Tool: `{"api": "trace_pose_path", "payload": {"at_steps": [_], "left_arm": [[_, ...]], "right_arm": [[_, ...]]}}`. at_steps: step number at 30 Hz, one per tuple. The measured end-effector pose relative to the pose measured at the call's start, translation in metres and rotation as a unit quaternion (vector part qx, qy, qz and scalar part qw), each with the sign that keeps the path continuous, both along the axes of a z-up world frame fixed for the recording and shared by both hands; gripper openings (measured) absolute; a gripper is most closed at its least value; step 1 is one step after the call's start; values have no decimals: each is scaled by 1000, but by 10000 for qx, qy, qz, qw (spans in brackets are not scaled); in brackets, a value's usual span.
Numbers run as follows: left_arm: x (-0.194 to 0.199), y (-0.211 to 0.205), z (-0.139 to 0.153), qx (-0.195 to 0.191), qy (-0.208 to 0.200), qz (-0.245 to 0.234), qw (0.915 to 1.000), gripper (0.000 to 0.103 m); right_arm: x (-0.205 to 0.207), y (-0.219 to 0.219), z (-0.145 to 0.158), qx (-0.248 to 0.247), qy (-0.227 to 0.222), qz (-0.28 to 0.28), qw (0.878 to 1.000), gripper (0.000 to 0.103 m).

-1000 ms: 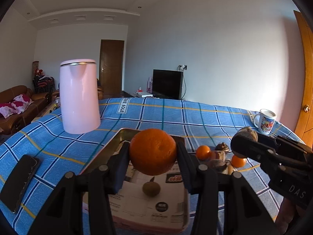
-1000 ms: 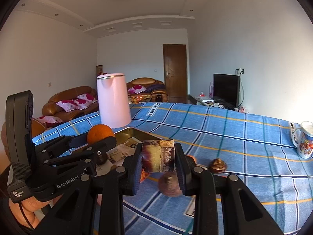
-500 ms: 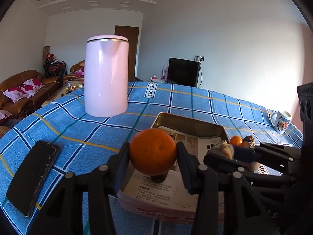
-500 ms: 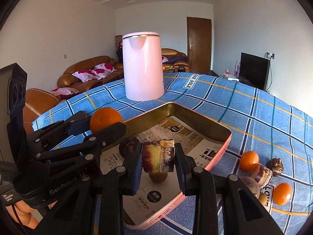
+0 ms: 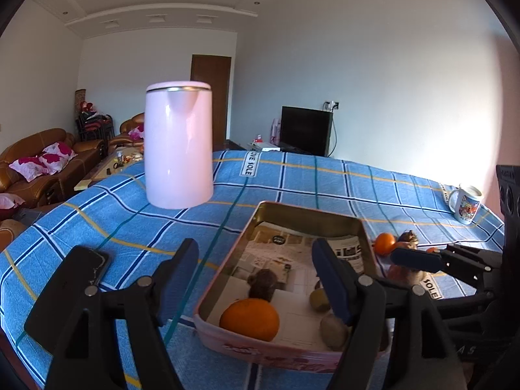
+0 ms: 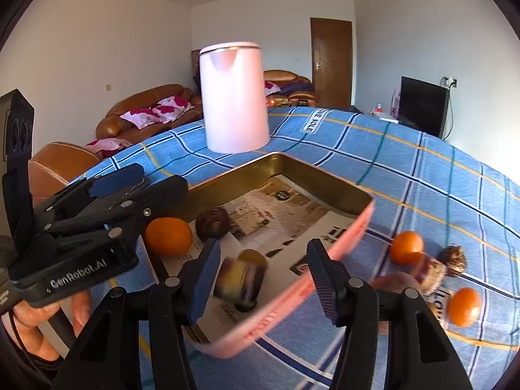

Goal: Organize fruits
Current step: 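Grasp a small brown round fruit with the right tool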

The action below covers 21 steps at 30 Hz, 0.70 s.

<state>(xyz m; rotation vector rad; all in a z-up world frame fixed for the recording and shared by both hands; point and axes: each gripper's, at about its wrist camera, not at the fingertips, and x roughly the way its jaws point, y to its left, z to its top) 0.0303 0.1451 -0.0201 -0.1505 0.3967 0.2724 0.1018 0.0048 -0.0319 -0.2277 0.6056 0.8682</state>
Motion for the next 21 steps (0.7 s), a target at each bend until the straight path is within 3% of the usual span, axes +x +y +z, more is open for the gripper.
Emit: {"api": "trace_pose_path", "payload": {"at_steps": [3,5,8,11,12,13,17,21], "left_arm": [[3,-24,9,79,-128,-318,9994,85],[9,-41,13,49,-157,-546,9984,98],[20,-65,15,42,-55,-829,9965,103],[38,-83,11,-12,154,-1068,9942,103],[43,-89,10,6,185,-1188,9928,103],[47,-94,10,62,193,-1277,9916,103],[66,-104,5,234,362,-1219,9916,103],[80,-97,-2,527,548,-794,9939,103]], "right_arm": [[7,-42,9,103,-127,-371,9992,57],[16,-70,11,47,-185,-715,9973,57],[35,-102,9,-39,-179,-1195,9927,57],[47,-117,2,-175,-49,-1339,9908,56],[49,-118,0,-232,-25,-1343,9907,55],[50,-118,-3,-252,33,-1299,9912,46],[57,-113,-11,-332,314,-1115,9927,34],[62,-106,-16,-480,459,-994,9928,34]]}}
